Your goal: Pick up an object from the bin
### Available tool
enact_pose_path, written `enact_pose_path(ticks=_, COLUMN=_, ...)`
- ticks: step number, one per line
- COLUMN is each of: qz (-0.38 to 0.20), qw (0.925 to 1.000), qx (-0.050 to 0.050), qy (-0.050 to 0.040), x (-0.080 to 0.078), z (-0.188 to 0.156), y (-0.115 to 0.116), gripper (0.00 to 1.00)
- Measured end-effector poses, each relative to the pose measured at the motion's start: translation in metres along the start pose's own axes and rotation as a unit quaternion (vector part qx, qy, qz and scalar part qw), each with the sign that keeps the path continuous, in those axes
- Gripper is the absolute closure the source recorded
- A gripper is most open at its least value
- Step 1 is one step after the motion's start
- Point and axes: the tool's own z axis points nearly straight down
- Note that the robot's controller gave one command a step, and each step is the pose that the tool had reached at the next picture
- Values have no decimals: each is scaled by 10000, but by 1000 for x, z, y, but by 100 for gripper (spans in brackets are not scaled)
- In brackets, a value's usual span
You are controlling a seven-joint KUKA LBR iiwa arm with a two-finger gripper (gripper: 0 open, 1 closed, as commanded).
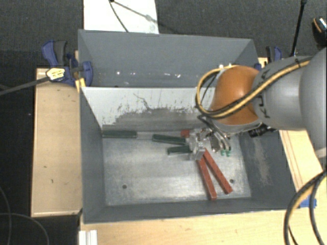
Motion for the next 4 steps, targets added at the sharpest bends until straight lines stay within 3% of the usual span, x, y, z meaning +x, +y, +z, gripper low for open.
enact_pose_path(ticks=1, qz=2, qw=10000, qx=-1, qy=28, x=2, z=2, y=0, gripper=0)
enact_pose_path(ticks=2, qz=12, qw=10000, qx=-3, qy=-6, x=0, z=0, y=0, gripper=100)
enact_pose_path(ticks=3, qz=14, qw=10000, qx=-2, qy=28, x=2, z=2, y=0, gripper=0)
enact_pose_path(ticks=4, qz=821, qw=9966, qx=3, qy=17, x=-12, z=2, y=29, gripper=0)
